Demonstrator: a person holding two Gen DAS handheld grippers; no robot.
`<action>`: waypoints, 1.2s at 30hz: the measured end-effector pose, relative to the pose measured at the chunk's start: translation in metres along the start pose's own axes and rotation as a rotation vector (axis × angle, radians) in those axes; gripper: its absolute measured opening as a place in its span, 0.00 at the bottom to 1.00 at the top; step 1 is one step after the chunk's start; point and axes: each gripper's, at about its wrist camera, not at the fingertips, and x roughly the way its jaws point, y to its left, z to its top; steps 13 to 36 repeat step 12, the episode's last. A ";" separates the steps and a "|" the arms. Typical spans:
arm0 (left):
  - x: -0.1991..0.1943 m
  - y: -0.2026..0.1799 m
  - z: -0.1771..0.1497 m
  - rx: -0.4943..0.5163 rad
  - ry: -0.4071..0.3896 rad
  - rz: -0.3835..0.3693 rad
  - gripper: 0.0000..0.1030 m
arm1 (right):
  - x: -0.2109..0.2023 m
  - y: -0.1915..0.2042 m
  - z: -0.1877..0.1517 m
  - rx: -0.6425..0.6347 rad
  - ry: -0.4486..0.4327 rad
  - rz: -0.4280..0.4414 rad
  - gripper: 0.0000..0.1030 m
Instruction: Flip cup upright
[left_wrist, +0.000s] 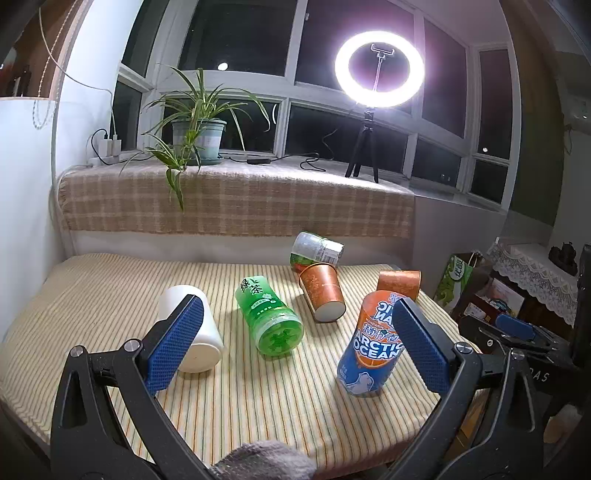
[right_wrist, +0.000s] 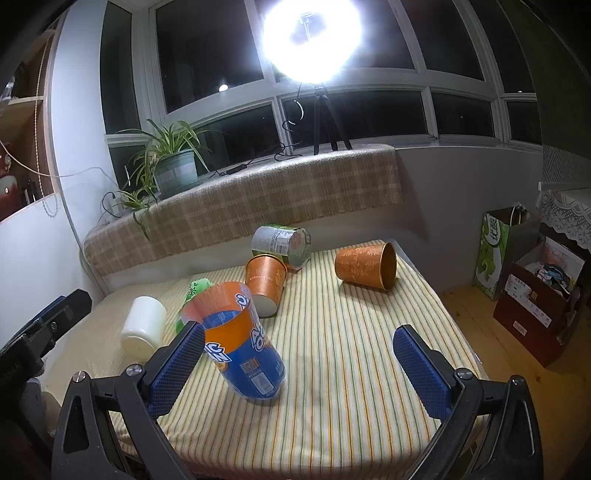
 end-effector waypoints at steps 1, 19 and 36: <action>0.000 0.000 0.000 -0.001 -0.001 0.001 1.00 | 0.001 0.000 0.000 0.000 0.003 -0.001 1.00; 0.000 0.002 0.000 -0.004 -0.005 0.009 1.00 | 0.006 -0.001 -0.004 0.002 0.014 -0.017 1.00; 0.000 0.002 0.000 -0.004 -0.005 0.009 1.00 | 0.006 -0.001 -0.004 0.002 0.014 -0.017 1.00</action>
